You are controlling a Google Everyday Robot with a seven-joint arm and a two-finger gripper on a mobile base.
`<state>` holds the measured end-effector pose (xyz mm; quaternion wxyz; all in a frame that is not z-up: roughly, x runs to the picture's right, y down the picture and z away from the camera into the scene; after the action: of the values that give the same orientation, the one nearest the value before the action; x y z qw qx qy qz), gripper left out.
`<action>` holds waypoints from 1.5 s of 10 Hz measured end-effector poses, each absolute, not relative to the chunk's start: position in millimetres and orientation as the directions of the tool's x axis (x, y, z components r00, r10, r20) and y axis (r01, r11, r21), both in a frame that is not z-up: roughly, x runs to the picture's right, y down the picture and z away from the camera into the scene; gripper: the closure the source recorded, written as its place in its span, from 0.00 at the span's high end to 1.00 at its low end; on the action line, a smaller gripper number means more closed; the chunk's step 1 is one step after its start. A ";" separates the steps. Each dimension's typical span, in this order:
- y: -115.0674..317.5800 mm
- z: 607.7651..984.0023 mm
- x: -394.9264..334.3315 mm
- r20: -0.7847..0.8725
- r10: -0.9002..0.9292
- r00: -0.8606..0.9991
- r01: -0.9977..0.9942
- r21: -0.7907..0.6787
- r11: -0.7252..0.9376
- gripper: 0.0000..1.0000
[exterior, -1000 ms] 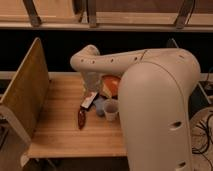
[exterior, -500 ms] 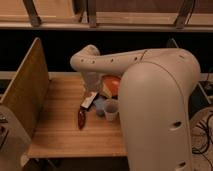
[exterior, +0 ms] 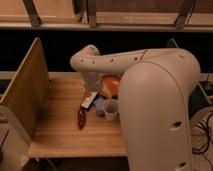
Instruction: Place the ceramic cup in the ceramic bowl
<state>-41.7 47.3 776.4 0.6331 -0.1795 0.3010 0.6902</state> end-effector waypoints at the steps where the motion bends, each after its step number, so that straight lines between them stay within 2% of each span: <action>1: 47.3 776.4 -41.7 -0.629 0.766 -0.134 -0.982 0.188 -0.017 0.80; 5: 46.1 776.0 -43.4 -0.627 0.769 -0.129 -0.983 0.181 -0.017 0.80; 10: 68.7 780.9 -54.6 -0.675 0.734 -0.071 -0.997 0.038 -0.061 0.80; 15: 95.6 811.0 -20.5 -0.756 0.638 -0.149 -0.989 0.102 -0.110 0.80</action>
<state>-20.5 95.6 811.0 0.5891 -0.2800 0.3132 0.6902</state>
